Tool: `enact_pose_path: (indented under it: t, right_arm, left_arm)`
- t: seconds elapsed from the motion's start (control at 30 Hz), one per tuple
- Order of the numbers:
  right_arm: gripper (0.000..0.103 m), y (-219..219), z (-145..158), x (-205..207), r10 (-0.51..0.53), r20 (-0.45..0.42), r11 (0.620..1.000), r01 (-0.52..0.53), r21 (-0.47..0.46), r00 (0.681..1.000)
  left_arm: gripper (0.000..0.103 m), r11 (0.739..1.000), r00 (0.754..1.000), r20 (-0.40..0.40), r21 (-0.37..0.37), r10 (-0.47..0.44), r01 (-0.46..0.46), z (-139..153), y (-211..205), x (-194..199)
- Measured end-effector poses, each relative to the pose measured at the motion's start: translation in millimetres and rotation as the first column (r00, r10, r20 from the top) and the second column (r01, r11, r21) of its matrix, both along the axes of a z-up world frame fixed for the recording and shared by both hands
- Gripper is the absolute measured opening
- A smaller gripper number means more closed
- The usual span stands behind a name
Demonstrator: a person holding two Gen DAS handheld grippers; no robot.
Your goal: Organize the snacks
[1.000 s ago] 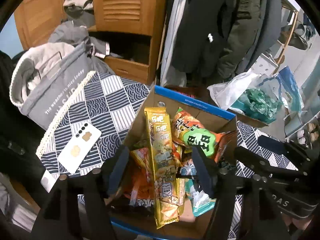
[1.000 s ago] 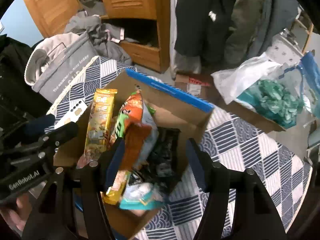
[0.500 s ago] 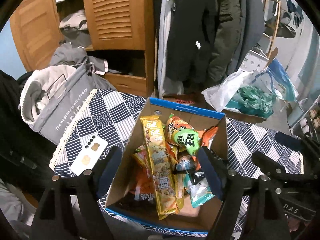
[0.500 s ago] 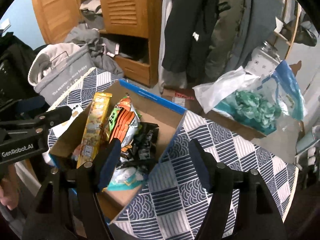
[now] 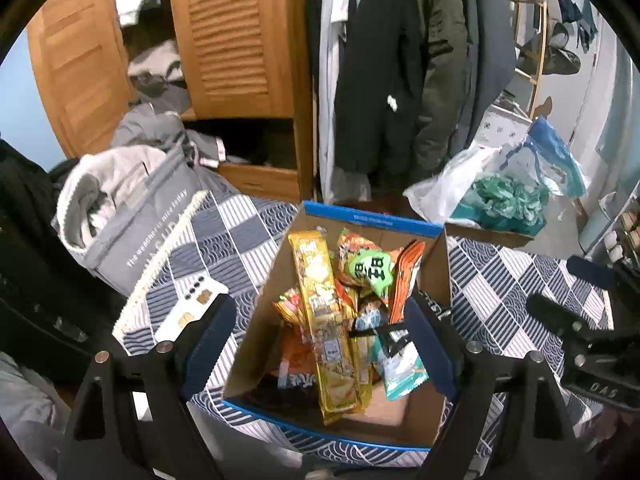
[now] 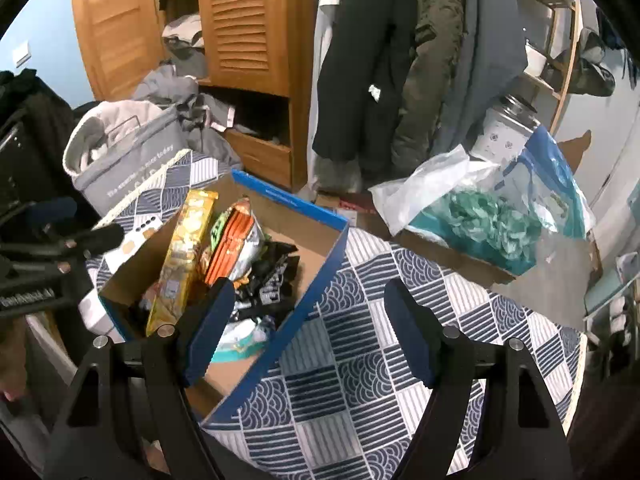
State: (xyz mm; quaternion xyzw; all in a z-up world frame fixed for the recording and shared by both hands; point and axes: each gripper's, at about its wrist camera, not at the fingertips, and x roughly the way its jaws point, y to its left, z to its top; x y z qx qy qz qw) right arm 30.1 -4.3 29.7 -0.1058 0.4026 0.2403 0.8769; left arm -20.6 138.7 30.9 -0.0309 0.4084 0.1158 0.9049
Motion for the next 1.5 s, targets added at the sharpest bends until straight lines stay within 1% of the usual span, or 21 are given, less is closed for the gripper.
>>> enact_pose_path:
  t: [0.1,0.23,0.53,0.8,1.5]
  right_arm:
    - [0.076,-4.5,-2.4,-2.2,-0.002,0.005,1.000,0.002,0.001,1.000]
    - [0.076,-10.4,-5.2,-3.5,-0.012,0.009,1.000,0.012,0.004,1.000]
    - [0.076,-11.9,-11.6,-1.4,-0.021,-0.010,1.000,0.021,-0.001,1.000]
    - [0.077,-8.0,-12.2,-0.3,-0.013,-0.009,1.000,0.013,-0.003,1.000]
    - [0.076,-9.0,-15.8,2.0,-0.020,-0.017,1.000,0.020,-0.007,1.000]
  left_arm:
    - [0.094,0.999,1.000,0.026,0.032,0.009,-0.010,6.4,-4.4,-2.2]
    - [0.094,0.999,0.999,0.041,0.049,0.002,-0.004,11.3,-11.8,-2.9]
    - [0.094,0.997,1.000,0.018,0.076,-0.020,0.019,7.8,-22.8,-3.4]
    - [0.094,0.996,1.000,0.003,0.087,-0.021,0.021,5.6,-27.1,-4.3]
    - [0.094,0.997,1.000,-0.011,0.076,-0.016,0.017,5.9,-26.2,-2.6]
